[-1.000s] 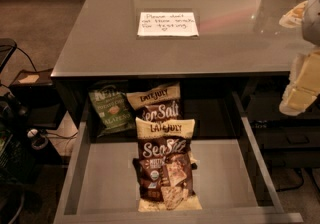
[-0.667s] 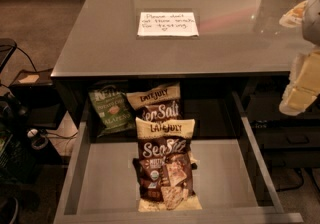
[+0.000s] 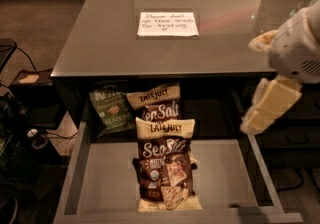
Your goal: Pick green jalapeno chip bag from bottom drawer and place on counter
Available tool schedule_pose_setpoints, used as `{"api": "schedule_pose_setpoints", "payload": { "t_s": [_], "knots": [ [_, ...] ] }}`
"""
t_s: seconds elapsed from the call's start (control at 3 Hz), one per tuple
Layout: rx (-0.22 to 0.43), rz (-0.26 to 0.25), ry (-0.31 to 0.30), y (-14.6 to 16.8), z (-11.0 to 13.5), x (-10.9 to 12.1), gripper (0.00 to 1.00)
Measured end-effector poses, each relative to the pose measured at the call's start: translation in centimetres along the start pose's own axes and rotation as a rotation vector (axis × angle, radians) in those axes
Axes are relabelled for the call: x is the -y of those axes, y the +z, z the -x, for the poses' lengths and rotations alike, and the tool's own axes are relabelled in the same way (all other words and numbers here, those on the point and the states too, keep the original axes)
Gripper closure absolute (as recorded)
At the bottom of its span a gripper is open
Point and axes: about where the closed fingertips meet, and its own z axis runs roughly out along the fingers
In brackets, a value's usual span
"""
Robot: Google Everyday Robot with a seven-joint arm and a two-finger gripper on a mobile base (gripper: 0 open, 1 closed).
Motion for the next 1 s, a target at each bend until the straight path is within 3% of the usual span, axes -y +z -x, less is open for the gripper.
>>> {"api": "schedule_pose_setpoints", "payload": {
  "t_s": [0.33,0.67,1.0],
  "knots": [
    [0.115,0.033,0.025,3.4,3.2,-1.6,0.0],
    [0.218,0.101,0.042,6.2,6.8,-2.9,0.0],
    [0.226,0.1,0.042,5.9,7.1,-3.0,0.0]
  ]
}}
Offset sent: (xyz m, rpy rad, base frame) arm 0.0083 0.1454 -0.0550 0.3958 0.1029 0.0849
